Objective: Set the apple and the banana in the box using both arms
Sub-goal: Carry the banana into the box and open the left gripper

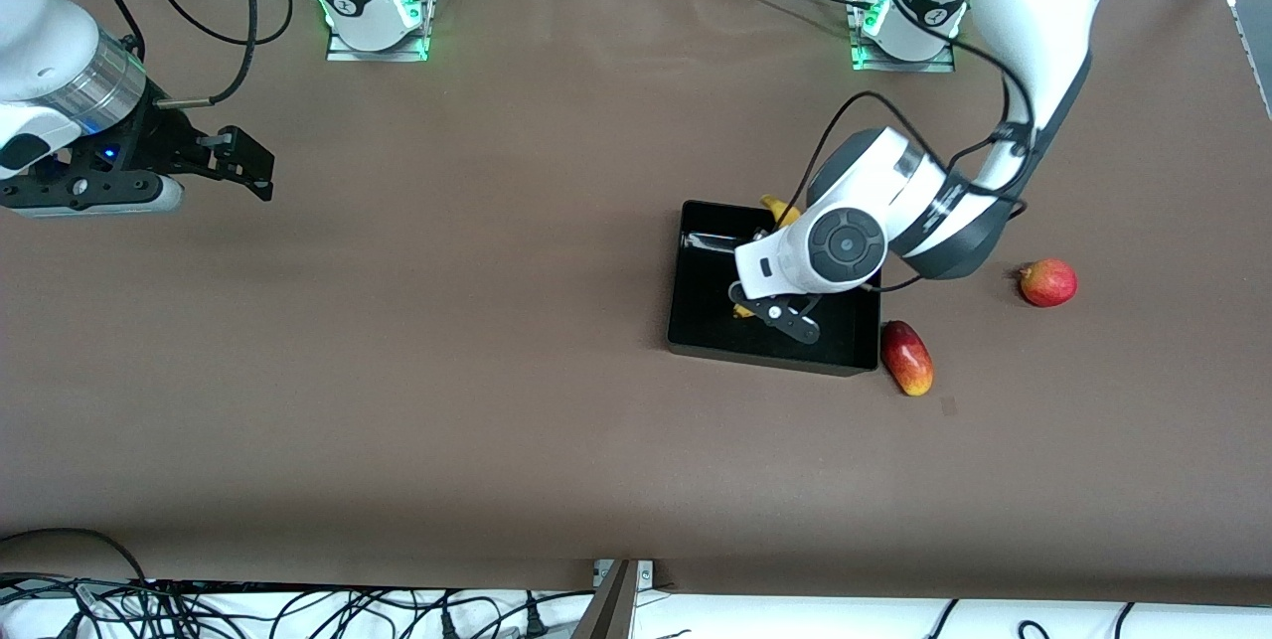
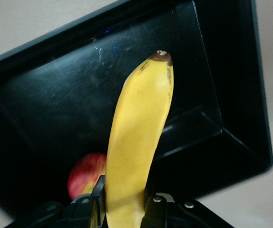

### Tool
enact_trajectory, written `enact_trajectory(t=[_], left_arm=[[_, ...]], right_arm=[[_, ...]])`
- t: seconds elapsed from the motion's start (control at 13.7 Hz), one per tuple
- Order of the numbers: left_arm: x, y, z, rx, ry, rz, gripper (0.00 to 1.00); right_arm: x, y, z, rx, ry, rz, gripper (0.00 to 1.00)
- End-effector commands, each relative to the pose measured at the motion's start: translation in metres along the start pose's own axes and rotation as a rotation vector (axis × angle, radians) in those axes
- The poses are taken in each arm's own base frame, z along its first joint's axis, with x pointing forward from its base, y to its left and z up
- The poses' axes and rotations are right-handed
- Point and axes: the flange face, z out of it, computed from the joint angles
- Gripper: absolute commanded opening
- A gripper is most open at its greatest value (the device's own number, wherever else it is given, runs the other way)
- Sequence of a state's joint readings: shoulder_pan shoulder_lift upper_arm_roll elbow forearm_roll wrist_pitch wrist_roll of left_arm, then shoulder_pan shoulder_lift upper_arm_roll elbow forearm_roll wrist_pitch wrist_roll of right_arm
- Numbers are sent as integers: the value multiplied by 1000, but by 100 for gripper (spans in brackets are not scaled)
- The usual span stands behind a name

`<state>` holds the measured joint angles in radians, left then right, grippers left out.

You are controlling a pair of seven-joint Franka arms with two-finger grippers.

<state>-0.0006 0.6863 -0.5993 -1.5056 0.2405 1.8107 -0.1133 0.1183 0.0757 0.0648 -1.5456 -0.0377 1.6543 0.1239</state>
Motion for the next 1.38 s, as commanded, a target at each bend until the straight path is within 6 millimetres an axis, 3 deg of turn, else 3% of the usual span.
enact_trajectory(t=[0.0, 0.22, 0.29, 0.36, 0.44, 0.58, 0.73, 0.87, 1.09, 1.31], left_arm=[[9, 8, 30, 10, 28, 15, 0], [21, 6, 58, 6, 56, 28, 0], [21, 6, 61, 4, 54, 22, 8], [22, 6, 64, 3, 50, 3, 47], [22, 6, 63, 4, 52, 5, 99], [21, 5, 53, 9, 59, -3, 100], [14, -2, 16, 30, 87, -18, 100], [-10, -4, -46, 83, 98, -47, 100], [-53, -33, -146, 133, 81, -122, 100], [-92, -57, -224, 143, 69, -203, 100]], right_arm=[[0, 6, -1, -11, -9, 9, 100], [0, 6, -1, -11, -9, 9, 100], [-1, 6, -2, -11, -7, 10, 100], [0, 5, -1, -11, -9, 8, 100], [-1, 6, -2, -11, -7, 10, 100], [0, 6, -1, -11, -9, 9, 100], [-1, 6, 0, -12, -10, 9, 100], [-1, 6, -2, -11, -7, 11, 100], [0, 4, -2, -9, -6, 7, 100], [0, 5, -2, -8, -5, 8, 100]])
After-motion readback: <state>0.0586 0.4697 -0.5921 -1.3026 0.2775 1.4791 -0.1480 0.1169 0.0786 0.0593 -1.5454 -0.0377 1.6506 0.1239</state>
